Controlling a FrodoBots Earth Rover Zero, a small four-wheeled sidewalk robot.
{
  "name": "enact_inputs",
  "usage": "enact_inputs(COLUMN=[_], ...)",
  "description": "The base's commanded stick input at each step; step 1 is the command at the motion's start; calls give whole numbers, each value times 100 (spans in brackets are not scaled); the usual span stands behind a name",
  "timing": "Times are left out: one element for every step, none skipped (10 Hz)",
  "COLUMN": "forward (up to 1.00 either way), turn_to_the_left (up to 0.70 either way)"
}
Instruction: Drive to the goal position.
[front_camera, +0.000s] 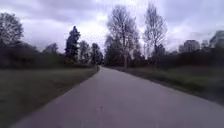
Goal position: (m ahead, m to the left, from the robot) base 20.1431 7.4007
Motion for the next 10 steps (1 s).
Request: enact_inputs(forward=[100, 100, 100, 100, 100, 100, 100, 100, 100, 100], turn_to_the_left=[0, 0, 0, 0, 0, 0, 0, 0, 0, 0])
